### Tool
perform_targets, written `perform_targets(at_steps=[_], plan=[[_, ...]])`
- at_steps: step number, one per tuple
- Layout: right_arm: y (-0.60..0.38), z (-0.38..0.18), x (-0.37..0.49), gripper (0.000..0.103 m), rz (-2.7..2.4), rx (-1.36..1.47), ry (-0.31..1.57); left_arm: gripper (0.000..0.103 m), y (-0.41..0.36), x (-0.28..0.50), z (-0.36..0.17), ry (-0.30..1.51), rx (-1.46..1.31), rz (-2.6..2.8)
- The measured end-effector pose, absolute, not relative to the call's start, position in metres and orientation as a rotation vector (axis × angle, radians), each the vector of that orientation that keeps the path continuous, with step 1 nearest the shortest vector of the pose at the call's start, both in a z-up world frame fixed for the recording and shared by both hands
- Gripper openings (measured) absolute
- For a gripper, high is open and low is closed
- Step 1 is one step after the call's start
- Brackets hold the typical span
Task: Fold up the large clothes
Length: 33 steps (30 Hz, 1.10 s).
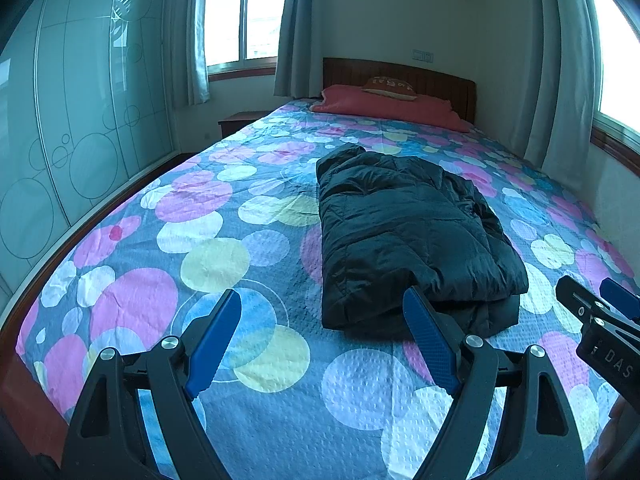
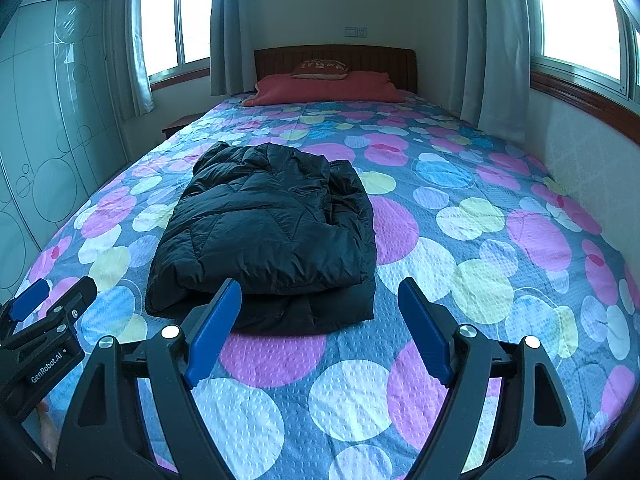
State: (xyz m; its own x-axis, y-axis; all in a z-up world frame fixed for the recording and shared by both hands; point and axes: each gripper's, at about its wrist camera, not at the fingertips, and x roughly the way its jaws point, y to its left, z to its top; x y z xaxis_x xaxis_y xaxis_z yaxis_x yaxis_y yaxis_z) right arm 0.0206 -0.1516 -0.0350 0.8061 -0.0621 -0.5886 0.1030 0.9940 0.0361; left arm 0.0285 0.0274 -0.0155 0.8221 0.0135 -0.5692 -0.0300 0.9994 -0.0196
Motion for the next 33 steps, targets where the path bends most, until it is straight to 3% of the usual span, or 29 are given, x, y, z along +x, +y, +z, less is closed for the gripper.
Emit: perform_targets(at_steps=[33], plan=[[-0.1514,-0.0351,0.0205,0.08,-0.088,0.07,0.624,0.082,0.0244,0.027,-0.0141,0.602,-0.004,0.022]])
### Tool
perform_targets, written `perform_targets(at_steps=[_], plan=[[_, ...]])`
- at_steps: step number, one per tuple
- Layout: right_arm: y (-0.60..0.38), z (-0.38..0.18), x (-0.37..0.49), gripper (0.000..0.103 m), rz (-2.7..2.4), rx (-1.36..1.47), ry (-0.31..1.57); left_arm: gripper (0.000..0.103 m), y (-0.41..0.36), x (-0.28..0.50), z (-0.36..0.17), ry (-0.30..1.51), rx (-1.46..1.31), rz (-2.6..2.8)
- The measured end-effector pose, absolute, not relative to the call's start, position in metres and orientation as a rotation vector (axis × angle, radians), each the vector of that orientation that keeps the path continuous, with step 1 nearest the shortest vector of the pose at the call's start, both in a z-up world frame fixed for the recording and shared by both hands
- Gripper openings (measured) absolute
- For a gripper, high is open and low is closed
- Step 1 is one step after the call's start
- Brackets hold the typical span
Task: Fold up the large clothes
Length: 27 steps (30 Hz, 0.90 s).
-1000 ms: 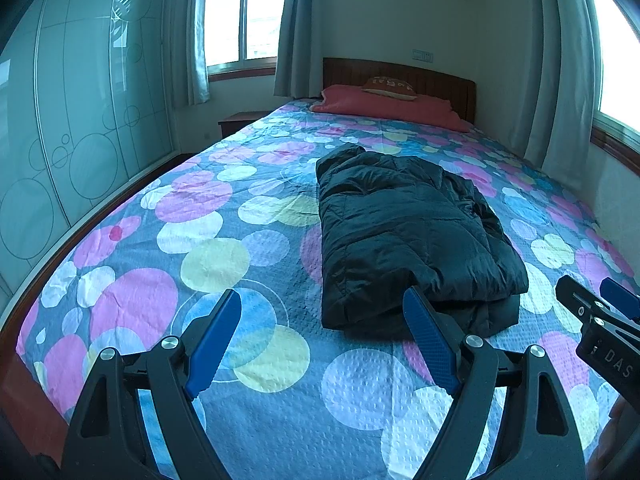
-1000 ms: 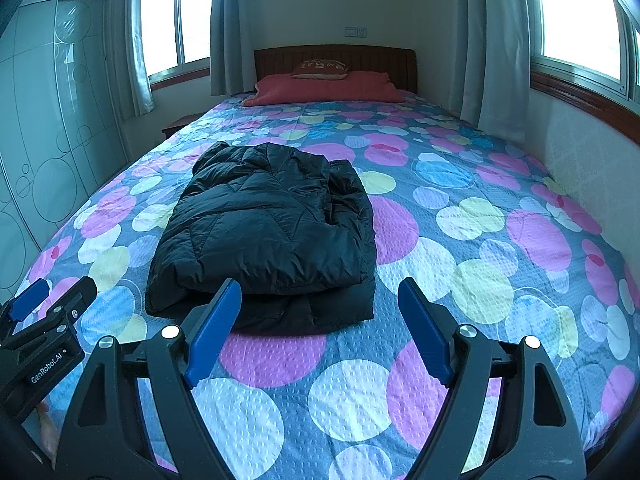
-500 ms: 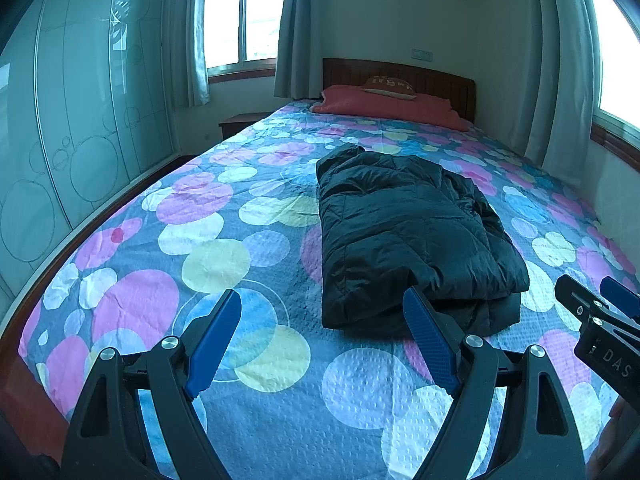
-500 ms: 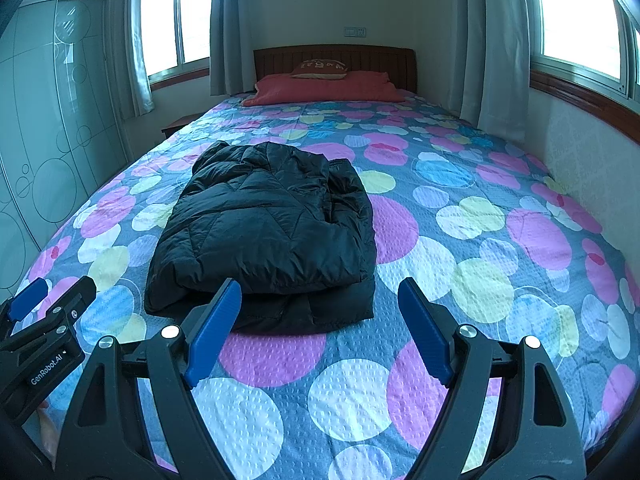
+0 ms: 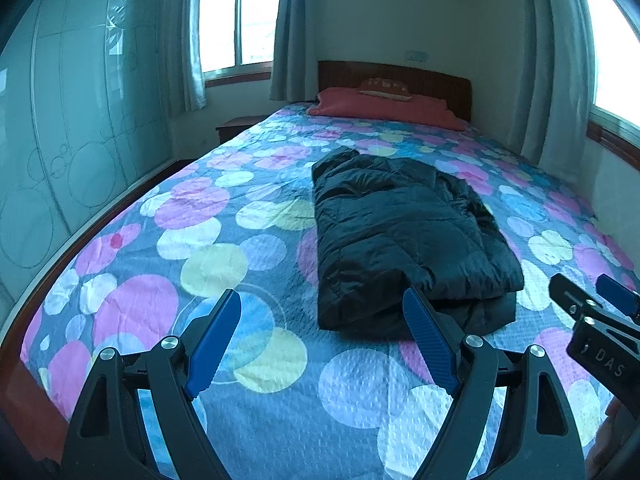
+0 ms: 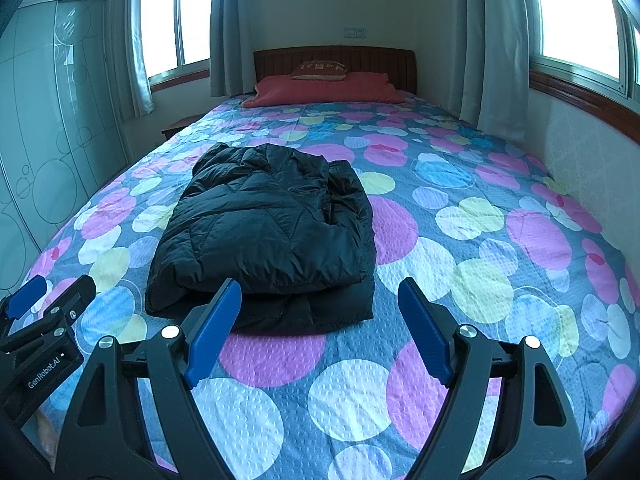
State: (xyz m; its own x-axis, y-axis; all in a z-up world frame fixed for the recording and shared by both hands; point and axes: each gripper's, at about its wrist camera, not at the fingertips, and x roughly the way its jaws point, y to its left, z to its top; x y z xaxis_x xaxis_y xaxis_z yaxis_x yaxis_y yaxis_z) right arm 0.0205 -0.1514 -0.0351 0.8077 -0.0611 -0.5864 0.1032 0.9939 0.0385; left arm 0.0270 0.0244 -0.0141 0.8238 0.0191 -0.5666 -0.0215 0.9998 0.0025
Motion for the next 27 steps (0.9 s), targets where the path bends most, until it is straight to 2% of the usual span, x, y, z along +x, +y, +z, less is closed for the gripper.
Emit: perform_targets(at_steps=[15,17,27], plan=[[-0.151,-0.036,0.02,0.08,-0.088,0.071,0.626,0.082,0.023,0.027,-0.011,0.589,-0.032,-0.042],[-0.151,-0.036,0.021,0.08,-0.087,0.072,0.627,0.088,0.025,0.026,-0.01,0.576,-0.048,-0.041],[-0.15,-0.046,0.028,0.08,-0.084,0.082,0.643,0.088,0.025,0.038,-0.015,0.585,-0.027,-0.032]])
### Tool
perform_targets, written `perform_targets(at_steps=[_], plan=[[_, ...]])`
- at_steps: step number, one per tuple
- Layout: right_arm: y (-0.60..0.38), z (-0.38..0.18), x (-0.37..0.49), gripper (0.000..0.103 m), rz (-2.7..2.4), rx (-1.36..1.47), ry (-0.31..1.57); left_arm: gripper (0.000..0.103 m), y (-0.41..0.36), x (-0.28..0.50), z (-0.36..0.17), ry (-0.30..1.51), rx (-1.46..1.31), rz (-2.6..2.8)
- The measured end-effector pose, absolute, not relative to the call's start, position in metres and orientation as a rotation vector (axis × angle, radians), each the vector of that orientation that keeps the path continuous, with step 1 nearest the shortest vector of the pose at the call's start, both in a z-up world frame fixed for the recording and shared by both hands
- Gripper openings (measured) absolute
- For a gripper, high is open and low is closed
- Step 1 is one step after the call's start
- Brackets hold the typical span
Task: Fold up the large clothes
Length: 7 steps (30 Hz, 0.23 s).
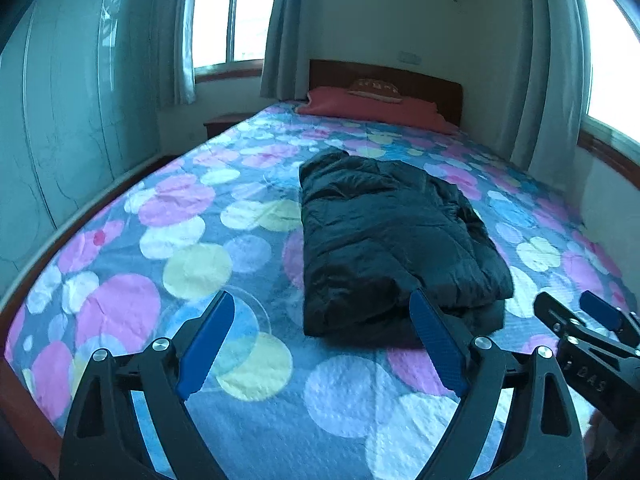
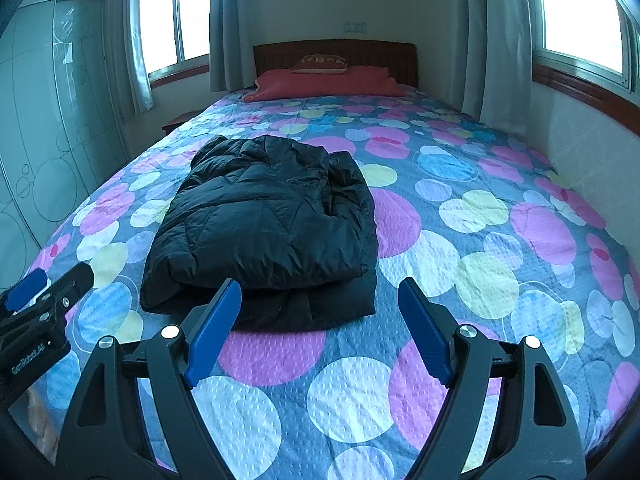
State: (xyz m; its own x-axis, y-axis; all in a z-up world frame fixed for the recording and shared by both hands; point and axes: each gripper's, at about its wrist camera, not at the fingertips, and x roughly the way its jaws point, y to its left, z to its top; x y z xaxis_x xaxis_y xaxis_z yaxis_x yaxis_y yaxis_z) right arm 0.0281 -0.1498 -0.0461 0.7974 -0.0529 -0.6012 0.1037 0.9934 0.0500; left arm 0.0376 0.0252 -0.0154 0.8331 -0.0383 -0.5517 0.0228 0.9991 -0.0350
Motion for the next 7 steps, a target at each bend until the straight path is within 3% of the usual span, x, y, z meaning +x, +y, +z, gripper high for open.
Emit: perform_targets(at_steps=[4,7], plan=[[-0.166,-0.054,0.035,0.081,-0.105,0.099,0.658,0.088,0.034,0.054,-0.025,0.627,-0.019,0.007],[-0.19,-0.064,0.042,0.089,-0.14,0.13,0.672,0.088,0.053,0.075,-0.041,0.688,-0.038,0.048]])
